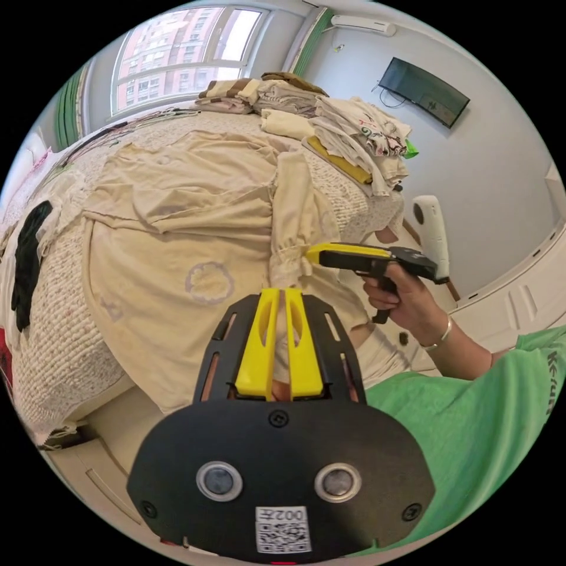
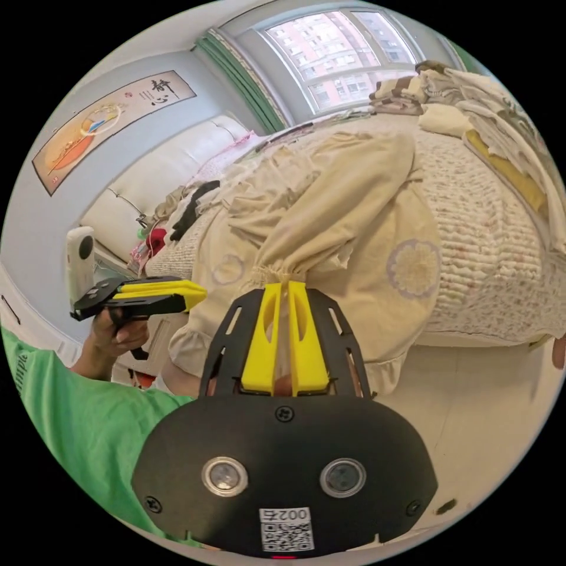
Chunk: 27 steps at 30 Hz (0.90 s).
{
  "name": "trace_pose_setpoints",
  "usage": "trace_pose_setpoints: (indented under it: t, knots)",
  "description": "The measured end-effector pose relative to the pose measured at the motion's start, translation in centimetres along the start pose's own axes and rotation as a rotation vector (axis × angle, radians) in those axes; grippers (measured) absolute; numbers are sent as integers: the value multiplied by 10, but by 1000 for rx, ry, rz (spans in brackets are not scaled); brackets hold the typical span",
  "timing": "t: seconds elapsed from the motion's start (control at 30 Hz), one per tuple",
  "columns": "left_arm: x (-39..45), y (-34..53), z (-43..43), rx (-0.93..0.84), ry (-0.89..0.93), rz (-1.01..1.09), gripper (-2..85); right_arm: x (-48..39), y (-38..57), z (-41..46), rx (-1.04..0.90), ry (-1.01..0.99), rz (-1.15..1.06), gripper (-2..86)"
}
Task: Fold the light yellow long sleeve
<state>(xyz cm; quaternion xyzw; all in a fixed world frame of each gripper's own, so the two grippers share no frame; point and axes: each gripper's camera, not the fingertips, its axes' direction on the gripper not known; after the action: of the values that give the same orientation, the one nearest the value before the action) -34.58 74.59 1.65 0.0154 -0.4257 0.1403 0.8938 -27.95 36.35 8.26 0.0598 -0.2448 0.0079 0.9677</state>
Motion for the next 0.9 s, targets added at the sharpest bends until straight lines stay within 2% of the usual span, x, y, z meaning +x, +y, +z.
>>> trace_pose_setpoints:
  t: [0.2, 0.27, 0.37, 0.47, 0.6, 0.77, 0.9]
  knots:
    - [61, 22, -12, 199, -62, 247, 21, -32, 22, -66, 209, 88, -76, -5]
    - [95, 33, -8, 281, -175, 372, 47, -44, 22, -71, 229, 112, -129, -7]
    - [126, 41, 12, 292, -332, 470, 68, -62, 20, -69, 233, 153, -209, -7]
    - [138, 41, 30, 285, -421, 487, 71, -78, 20, -64, 230, 180, -296, -8]
    - [138, 34, 28, 319, -431, 417, 38, -83, 22, -50, 202, 213, -348, -8]
    - [124, 26, 17, 329, -349, 310, -4, -62, 22, -58, 216, 190, -330, -8]
    - [122, 24, 8, 334, -254, 311, -8, -26, 1, -83, 310, 221, -267, -6]
